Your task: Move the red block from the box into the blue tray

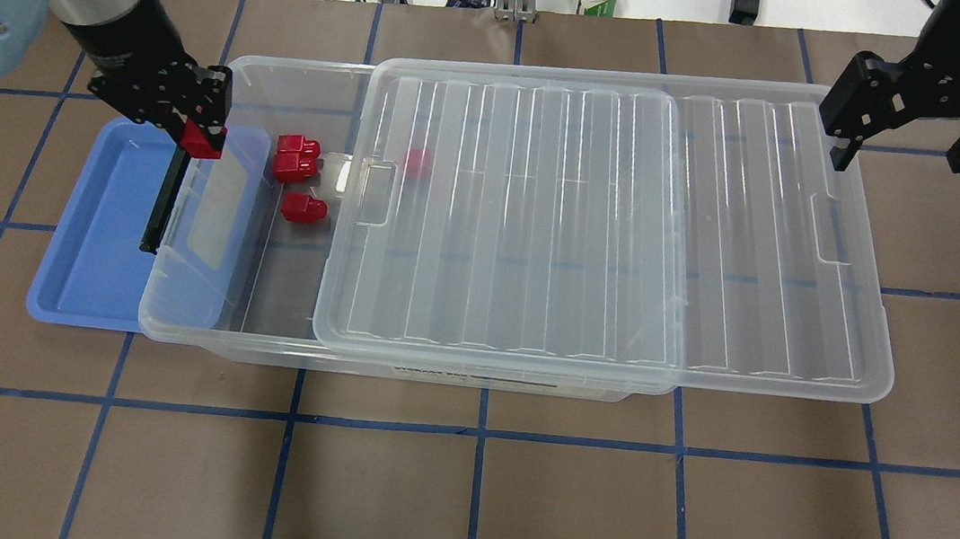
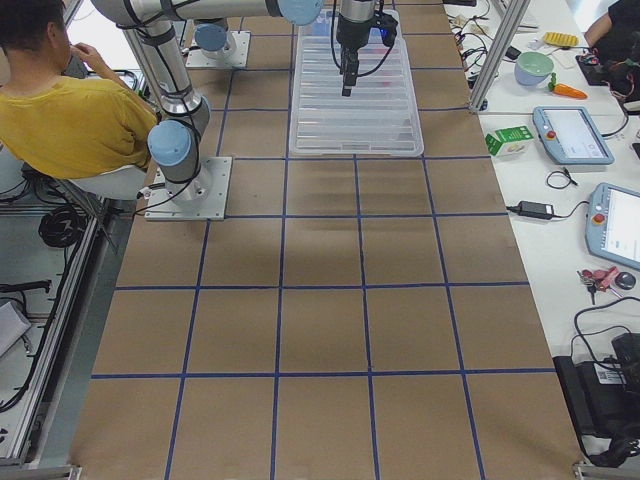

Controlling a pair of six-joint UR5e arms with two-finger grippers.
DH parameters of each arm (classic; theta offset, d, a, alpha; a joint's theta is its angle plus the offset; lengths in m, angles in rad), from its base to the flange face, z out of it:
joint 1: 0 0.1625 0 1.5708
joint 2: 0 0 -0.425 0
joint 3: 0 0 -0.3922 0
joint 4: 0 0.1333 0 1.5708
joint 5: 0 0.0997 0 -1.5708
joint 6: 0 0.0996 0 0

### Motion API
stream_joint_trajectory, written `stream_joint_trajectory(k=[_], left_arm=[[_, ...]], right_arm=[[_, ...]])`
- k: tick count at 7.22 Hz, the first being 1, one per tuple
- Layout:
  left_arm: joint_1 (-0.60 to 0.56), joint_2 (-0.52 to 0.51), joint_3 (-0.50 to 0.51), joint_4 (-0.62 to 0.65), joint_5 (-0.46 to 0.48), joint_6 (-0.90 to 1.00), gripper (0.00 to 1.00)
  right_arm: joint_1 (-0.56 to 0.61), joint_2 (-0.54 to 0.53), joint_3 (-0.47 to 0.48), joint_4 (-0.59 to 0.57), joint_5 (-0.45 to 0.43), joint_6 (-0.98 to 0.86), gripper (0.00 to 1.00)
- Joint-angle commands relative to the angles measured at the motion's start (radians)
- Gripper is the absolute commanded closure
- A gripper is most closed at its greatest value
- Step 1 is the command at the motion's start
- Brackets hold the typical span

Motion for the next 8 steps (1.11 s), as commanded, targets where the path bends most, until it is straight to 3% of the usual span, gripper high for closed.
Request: stream_joint_trajectory(k=[1,3,4,6,8], left_arm=[[0.177,-0.004,0.008,-0.002,-0.01,0.231,1.0],[0.3,-0.065,-0.027,0.07,-0.01,0.459,1.0],[0.32,-0.111,-0.07,0.177,-0.013,0.472,1.0],[0.322,-0.19,-0.18,0.384,-0.01,0.475,1.0],[0.32,-0.236,-0.2,0.413,-0.01,0.465,1.0]], right_arm=[[-0.025,0.005,0.0,-0.006,-0.006,-0.012,0.0],[-0.163,0.03,0.009,-0.002,-0.008,-0.018,0.0],[-0.227,0.043,0.049,-0.011,-0.005,-0.022,0.0],[-0.239,0.057,0.115,-0.121,-0.005,-0.073,0.0],[-0.239,0.093,0.187,-0.207,-0.011,-0.075,0.0]])
